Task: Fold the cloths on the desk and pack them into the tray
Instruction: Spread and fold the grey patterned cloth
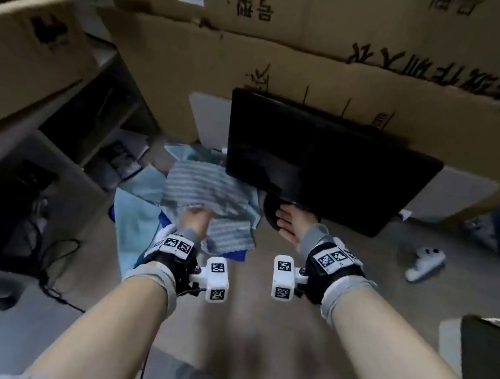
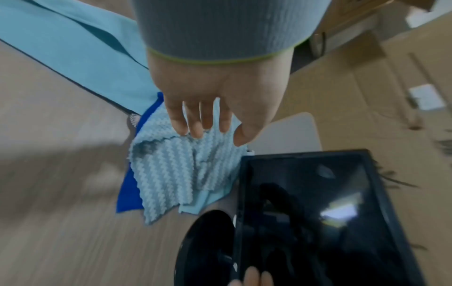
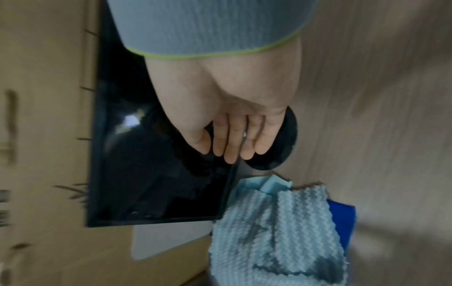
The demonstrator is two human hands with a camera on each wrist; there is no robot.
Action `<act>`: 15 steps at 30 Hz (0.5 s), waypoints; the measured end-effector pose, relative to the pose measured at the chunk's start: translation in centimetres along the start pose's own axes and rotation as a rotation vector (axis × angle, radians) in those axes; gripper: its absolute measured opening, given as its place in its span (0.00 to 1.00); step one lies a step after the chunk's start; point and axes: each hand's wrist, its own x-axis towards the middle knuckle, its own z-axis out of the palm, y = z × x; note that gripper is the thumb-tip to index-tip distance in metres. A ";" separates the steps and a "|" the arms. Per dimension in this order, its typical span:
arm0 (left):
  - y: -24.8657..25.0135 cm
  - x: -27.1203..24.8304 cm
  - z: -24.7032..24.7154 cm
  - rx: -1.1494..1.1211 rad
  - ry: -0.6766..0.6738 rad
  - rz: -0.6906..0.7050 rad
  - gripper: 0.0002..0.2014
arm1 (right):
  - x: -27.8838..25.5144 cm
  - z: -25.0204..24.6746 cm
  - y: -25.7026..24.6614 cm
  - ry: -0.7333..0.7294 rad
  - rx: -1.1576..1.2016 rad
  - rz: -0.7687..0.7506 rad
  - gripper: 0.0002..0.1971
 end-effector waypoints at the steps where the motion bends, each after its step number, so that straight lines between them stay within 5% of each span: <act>1: -1.7 3.7 -0.5 0.014 0.028 0.002 0.27 | 1.1 0.8 0.3 -0.033 -0.014 0.039 0.14; 3: -1.5 4.5 -2.0 0.125 0.113 -0.027 0.42 | 3.5 2.5 1.1 -0.071 -0.040 0.121 0.12; 6: 0.1 4.3 -3.3 0.078 0.033 -0.060 0.27 | 6.9 5.2 3.3 0.002 -0.145 0.175 0.12; 9: 0.2 6.6 -3.9 -0.027 -0.042 -0.130 0.28 | 10.7 7.3 5.3 0.022 -0.286 0.143 0.01; 13: 0.0 9.1 -5.7 -0.001 -0.198 -0.147 0.21 | 13.1 10.4 6.1 -0.016 -0.398 0.268 0.07; 15: 0.0 9.7 -6.2 0.061 -0.235 -0.169 0.09 | 13.5 10.7 6.2 0.029 -0.414 0.234 0.18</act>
